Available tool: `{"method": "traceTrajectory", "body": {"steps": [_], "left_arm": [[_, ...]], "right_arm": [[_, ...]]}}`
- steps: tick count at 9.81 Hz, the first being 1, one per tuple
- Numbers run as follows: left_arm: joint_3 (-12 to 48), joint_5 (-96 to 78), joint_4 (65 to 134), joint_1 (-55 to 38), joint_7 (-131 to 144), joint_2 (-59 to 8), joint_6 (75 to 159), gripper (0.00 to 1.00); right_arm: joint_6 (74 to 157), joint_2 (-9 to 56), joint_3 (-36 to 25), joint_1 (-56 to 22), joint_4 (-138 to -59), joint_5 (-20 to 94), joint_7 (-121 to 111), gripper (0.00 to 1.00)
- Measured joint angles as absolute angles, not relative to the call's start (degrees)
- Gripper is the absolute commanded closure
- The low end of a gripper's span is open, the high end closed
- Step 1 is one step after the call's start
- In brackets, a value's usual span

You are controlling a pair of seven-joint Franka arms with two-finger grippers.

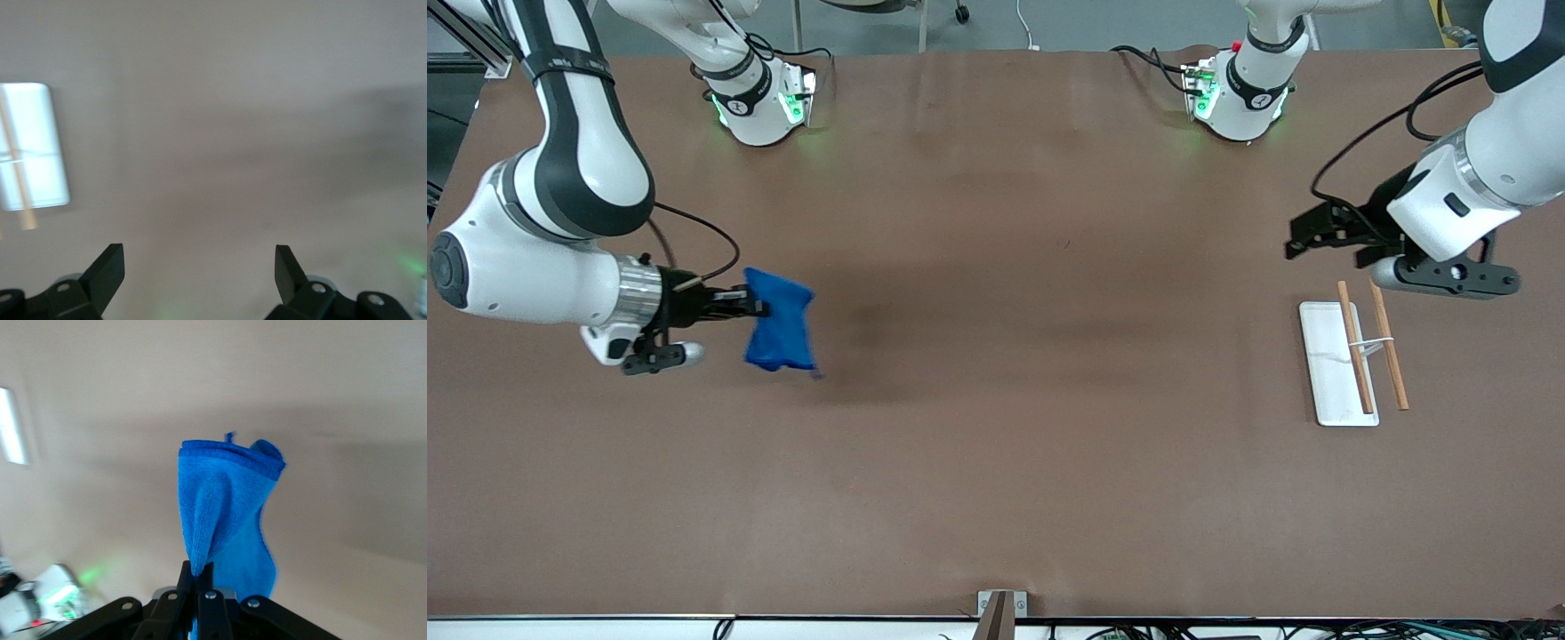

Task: Right arm passes towel to left arm to hang
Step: 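Lift the towel with the right gripper while the left gripper approaches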

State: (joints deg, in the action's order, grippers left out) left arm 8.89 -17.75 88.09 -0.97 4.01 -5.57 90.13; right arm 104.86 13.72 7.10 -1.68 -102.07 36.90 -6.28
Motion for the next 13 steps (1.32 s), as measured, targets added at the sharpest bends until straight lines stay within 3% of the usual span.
{"method": "traceTrajectory", "body": {"steps": [3,7,13], "left_arm": [[8.3,-35.3,93.0,-0.6,2.1,-5.9,90.1,0.01],[5.9,-56.3,103.4,-0.6,-9.2,-6.9,90.2,0.0],[5.8,-81.2,118.7,-0.8,-22.1,-7.0,91.0,0.03]], "right_arm": [[110.6,13.9,9.7,-5.0,-103.2,57.7,-6.3,1.0],[124.4,14.6,20.2,-8.3,-104.6,82.4,-6.6,1.0],[125.3,16.0,27.3,-8.9,-104.7,110.7,-15.3,1.0]]}}
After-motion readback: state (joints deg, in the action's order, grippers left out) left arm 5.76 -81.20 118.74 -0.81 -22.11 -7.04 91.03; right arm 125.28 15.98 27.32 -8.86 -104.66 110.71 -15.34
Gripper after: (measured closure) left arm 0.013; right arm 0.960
